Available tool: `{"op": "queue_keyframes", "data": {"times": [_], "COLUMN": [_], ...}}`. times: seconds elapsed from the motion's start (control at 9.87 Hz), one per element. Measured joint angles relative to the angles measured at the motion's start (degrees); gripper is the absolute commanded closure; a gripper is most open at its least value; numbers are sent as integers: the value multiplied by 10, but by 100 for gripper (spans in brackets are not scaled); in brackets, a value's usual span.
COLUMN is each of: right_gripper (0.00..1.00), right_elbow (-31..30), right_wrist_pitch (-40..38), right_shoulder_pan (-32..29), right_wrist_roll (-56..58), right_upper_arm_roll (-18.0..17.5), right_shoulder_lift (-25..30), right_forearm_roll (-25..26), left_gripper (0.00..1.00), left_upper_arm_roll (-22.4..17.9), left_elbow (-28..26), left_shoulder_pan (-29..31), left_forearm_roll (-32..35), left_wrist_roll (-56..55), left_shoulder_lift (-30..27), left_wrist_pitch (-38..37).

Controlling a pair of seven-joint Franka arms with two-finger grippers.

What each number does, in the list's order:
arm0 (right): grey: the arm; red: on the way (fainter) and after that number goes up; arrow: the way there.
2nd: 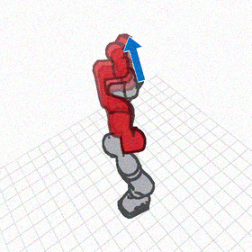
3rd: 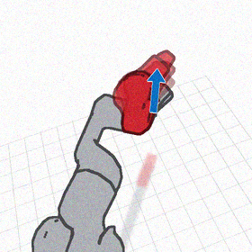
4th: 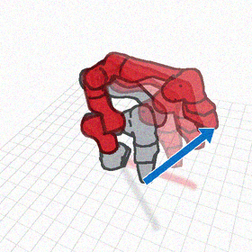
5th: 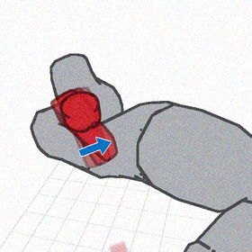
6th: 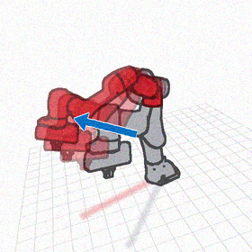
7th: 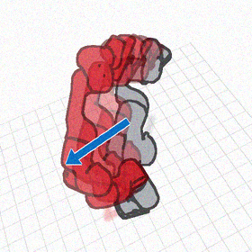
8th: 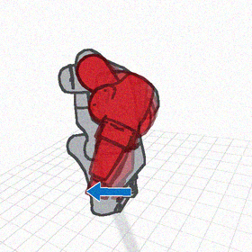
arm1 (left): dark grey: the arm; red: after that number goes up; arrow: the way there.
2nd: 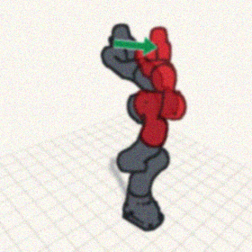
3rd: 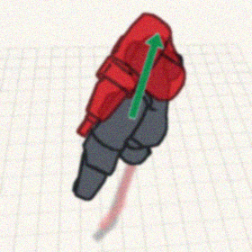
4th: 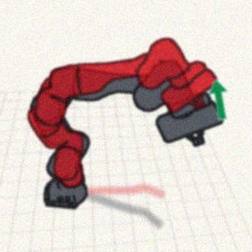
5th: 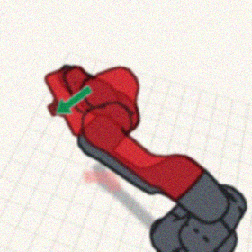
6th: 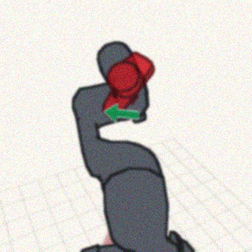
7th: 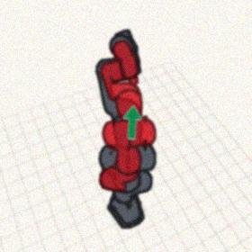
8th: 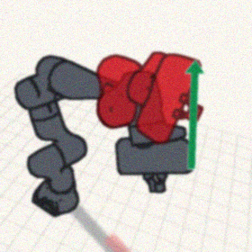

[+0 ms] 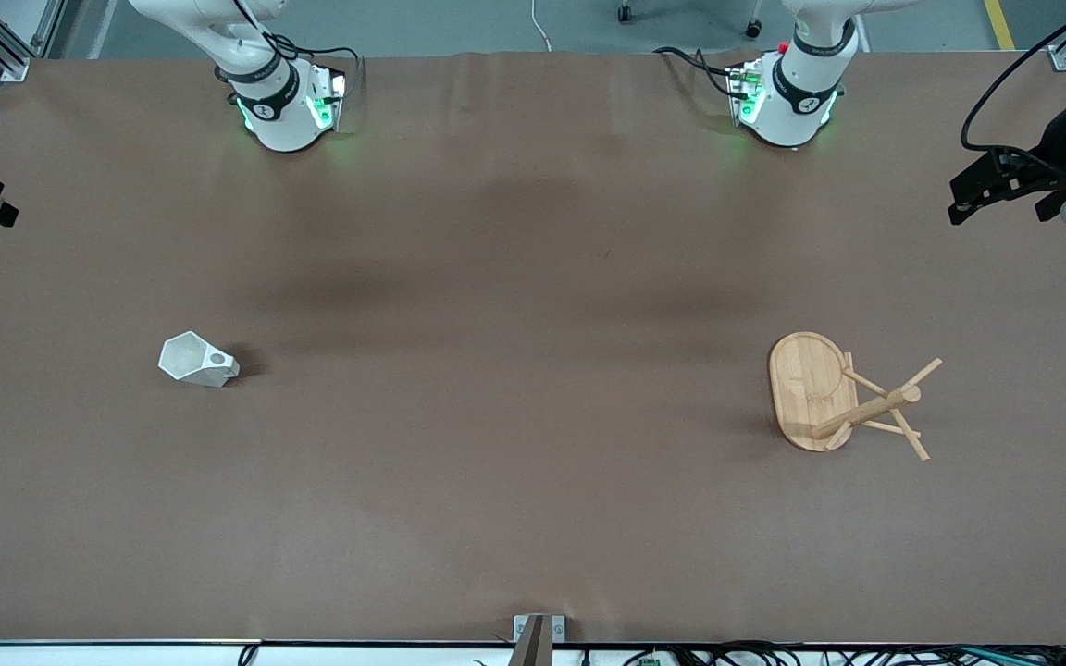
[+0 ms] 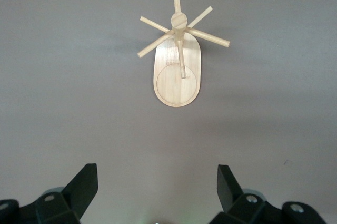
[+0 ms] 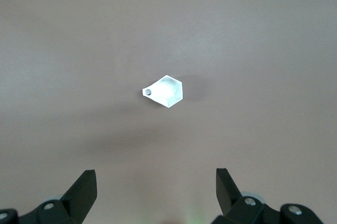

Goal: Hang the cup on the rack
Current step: 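Move the right gripper toward the white faceted cup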

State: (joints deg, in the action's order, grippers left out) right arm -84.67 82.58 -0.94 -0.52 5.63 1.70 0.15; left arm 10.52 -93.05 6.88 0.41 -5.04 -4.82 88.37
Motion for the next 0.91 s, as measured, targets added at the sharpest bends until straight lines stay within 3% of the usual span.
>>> {"op": "queue_keyframes", "data": {"times": [0.91], "right_gripper": [0], "right_elbow": [0], "right_wrist_pitch": [0], "right_shoulder_pan": [-3], "right_wrist_roll": [0], "right_upper_arm_roll": [0], "right_shoulder_lift": [0], "right_forearm_roll": [0], "left_gripper": [0], "left_upper_arm_roll": [8], "left_elbow": [48], "left_shoulder_pan": [-1], "left_forearm_roll": [0], "left_wrist_roll": [-19], "left_shoulder_lift": [34], "left_wrist_pitch": [3]}}
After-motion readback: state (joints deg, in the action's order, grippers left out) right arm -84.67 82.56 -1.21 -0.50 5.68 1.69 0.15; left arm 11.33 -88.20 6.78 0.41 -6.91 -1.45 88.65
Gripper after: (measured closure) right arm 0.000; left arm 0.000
